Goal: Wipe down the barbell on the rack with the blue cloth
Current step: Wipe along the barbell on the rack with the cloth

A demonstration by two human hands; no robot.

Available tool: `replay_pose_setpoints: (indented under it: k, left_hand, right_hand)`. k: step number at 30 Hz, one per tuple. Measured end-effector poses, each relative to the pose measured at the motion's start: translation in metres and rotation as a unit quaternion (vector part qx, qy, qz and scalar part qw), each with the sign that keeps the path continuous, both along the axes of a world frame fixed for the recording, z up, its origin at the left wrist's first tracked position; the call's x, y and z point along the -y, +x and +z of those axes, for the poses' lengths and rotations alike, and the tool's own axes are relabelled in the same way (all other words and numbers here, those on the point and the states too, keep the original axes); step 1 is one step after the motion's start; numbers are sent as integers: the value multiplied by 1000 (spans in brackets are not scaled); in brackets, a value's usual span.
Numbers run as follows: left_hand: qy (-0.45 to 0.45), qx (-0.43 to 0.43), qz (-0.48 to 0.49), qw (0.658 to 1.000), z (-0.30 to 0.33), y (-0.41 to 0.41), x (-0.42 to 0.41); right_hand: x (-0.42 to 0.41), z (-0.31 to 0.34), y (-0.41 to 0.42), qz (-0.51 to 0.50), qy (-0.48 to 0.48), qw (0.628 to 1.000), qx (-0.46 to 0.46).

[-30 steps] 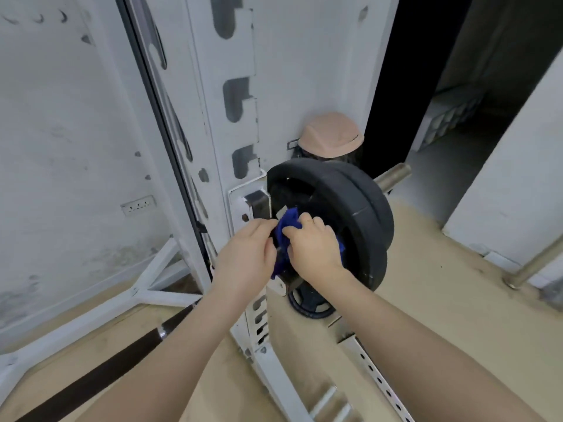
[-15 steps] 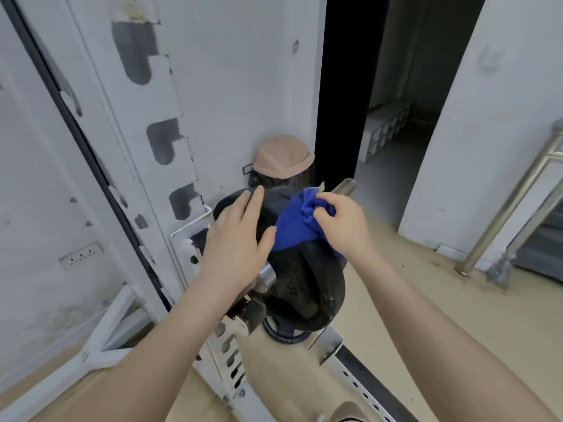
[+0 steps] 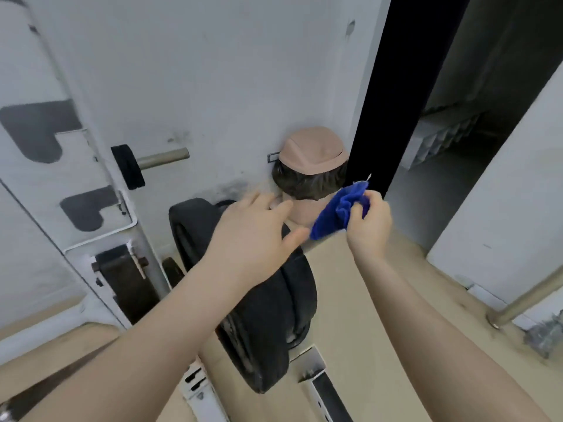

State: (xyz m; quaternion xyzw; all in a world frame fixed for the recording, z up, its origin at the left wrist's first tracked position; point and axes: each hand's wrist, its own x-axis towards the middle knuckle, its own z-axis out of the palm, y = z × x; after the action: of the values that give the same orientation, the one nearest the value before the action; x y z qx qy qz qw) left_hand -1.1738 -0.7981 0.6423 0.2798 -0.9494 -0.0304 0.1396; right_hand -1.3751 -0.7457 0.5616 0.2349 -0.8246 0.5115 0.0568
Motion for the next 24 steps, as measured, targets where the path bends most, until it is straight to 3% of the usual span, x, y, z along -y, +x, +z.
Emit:
replay_pose_setpoints:
  k: [2,4,7,9,11,14,19,21,24]
  left_hand:
    - [-10,17,24,1000,2,-15,-11]
    - [-1,62,23,998,0,-29,-16]
    - [1,133,50,990,-14,-42,-23]
    - [4,157,108,982,-28,-49,-32]
    - [19,143,182,973,-38,-57,-42]
    - [-8,120,249,961,-46,-66,-48]
    - [-43,108,270,956,-53,-68,-50]
    - [-56,97,276,954,-48,-70,-49]
    - [-31,79,264,961,-50,-69,-47]
  right_hand:
    - [3,-8,-18,48,12,993,-104]
    - [10,-20,-23,187,63,969,-150]
    - [20,-55,-7,381,179,881,-217]
    - [28,-70,8,374,223,859,-271]
    - [34,-73,14,357,213,852,-319]
    - [41,-81,-16,351,201,812,-422]
    - [45,-69,-44,210,224,899,-312]
    - [47,-70,-14,275,209,880,-327]
    - [40,-83,29,427,192,816,-339]
